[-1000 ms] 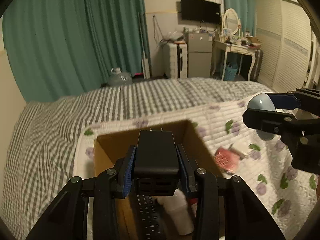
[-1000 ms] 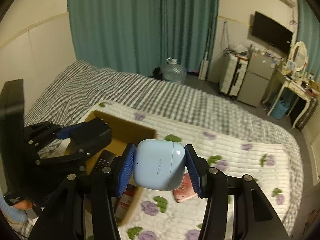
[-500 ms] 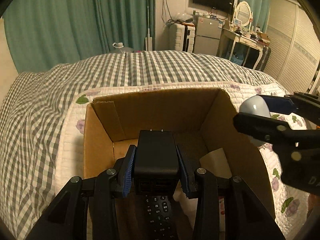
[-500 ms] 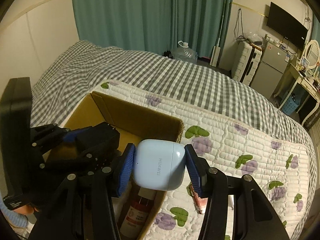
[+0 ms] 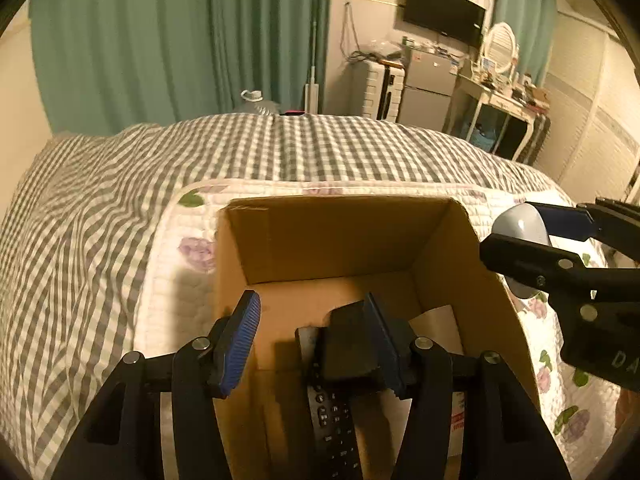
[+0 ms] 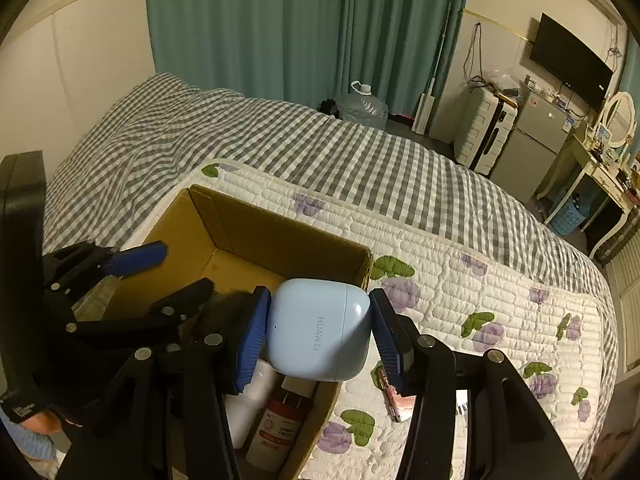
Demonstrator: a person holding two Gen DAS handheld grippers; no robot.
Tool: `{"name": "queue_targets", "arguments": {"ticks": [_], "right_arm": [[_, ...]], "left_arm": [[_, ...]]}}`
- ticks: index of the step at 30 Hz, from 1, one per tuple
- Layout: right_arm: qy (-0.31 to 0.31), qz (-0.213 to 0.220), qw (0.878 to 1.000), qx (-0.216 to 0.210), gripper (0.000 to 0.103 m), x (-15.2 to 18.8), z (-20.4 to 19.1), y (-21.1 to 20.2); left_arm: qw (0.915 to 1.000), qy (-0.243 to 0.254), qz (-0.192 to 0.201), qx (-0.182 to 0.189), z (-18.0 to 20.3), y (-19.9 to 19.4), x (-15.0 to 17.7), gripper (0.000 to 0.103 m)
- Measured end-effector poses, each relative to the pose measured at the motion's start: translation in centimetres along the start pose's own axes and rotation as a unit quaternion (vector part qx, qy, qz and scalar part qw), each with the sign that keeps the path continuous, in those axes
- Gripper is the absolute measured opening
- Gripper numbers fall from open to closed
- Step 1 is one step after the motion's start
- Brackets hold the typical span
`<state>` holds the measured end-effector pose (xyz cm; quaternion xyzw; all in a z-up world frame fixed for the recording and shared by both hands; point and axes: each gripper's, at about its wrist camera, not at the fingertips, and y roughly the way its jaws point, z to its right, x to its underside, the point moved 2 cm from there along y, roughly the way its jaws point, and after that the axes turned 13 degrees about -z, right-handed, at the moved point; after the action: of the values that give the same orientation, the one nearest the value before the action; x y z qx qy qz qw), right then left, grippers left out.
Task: Organize rigid objects
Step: 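Carry the black charger and earbud case over the box and open both tools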
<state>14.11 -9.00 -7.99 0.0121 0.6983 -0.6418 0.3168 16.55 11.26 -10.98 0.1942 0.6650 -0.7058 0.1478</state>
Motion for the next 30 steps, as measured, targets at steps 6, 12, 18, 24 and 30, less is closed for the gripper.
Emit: {"name": "queue_targets", "arguments": {"ticks": [6, 12, 18, 24, 30], "right_arm": [[0.004, -0.005, 1.000, 0.006, 0.050, -0.9, -0.9, 1.6], [0.011, -0.020, 1.000, 0.012, 0.051, -1.6, -1.1, 4.4], [0.034, -0.010, 0.999, 0.012, 0.057, -1.9, -0.4, 4.8], [0.040, 0.025, 0.999, 0.010, 0.074, -1.7, 0.5, 1.9], [0.032, 0.061, 0.997, 0.045, 0.088, 0.3, 3.0, -2.1]], "left_arm": [[0.9998, -0.012, 0.008, 0.012, -1.1, -1.0, 0.2, 0.058], [0.9996, 0.009, 0.026, -0.002, -0.6, -2.0, 0.5, 0.063], [0.9996, 0.008, 0.028, -0.003, -0.6, -2.1, 0.6, 0.063], [0.9991, 0.012, 0.042, -0.003, 0.0, -3.0, 0.8, 0.064], [0.9974, 0.037, 0.061, -0.011, 2.2, -4.7, 1.4, 0.067]]}}
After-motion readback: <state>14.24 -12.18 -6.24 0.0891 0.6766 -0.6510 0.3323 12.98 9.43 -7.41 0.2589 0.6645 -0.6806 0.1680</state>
